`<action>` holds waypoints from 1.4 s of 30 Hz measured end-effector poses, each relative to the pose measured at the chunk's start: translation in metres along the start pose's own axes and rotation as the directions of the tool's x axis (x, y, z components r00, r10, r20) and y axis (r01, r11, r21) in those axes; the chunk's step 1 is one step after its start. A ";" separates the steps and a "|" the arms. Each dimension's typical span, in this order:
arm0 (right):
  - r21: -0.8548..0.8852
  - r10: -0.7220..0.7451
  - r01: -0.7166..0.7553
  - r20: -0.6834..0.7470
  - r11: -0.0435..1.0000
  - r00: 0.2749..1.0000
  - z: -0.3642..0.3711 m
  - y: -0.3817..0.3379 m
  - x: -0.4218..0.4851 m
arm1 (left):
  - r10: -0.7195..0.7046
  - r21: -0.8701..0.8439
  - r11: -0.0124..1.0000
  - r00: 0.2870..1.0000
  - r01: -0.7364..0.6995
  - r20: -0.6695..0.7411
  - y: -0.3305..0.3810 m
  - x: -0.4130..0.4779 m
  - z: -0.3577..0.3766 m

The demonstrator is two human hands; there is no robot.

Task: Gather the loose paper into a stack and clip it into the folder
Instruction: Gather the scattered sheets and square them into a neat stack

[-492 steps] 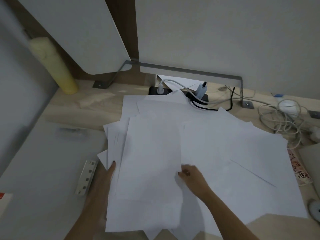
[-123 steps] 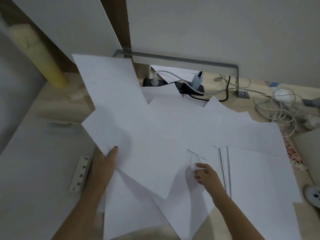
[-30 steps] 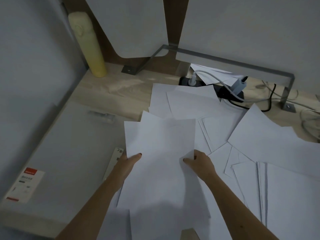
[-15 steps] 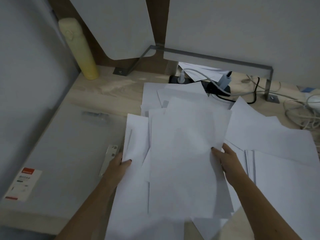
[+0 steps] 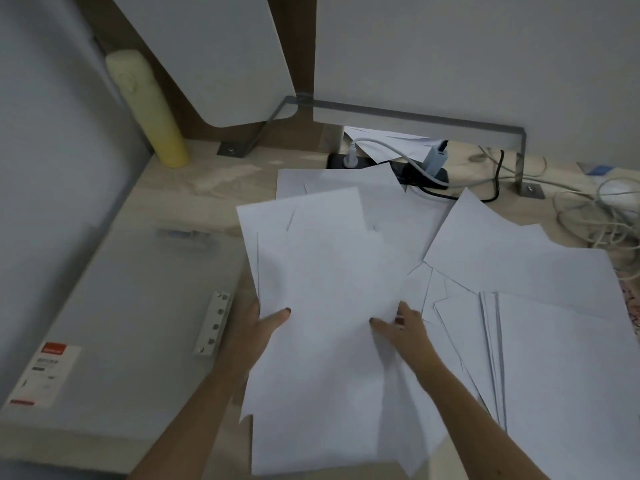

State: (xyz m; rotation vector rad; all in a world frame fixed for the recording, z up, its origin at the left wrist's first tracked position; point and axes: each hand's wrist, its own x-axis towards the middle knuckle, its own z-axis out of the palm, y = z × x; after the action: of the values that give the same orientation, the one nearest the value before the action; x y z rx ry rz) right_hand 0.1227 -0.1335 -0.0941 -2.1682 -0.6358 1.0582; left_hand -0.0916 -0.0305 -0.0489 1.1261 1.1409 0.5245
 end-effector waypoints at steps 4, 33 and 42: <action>0.463 -0.109 -0.025 0.261 0.886 0.959 -0.040 -0.036 -0.015 | 0.120 -0.030 0.993 0.990 -0.118 0.069 0.038 -0.006 -0.006; 0.507 -0.454 0.402 -0.023 0.763 0.891 -0.084 -0.115 -0.056 | 0.409 -0.079 0.911 0.911 -0.405 0.047 0.102 0.010 0.012; 0.562 -0.401 0.342 -0.021 0.753 0.916 -0.089 -0.100 -0.048 | 0.424 -0.096 0.903 0.906 -0.420 0.023 0.093 0.018 0.015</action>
State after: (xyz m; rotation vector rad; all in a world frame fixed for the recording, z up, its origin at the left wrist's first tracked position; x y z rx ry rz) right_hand 0.1541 -0.1262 0.0439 -1.4116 -0.6689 0.9822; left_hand -0.0530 0.0143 0.0262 1.3074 0.8241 0.8737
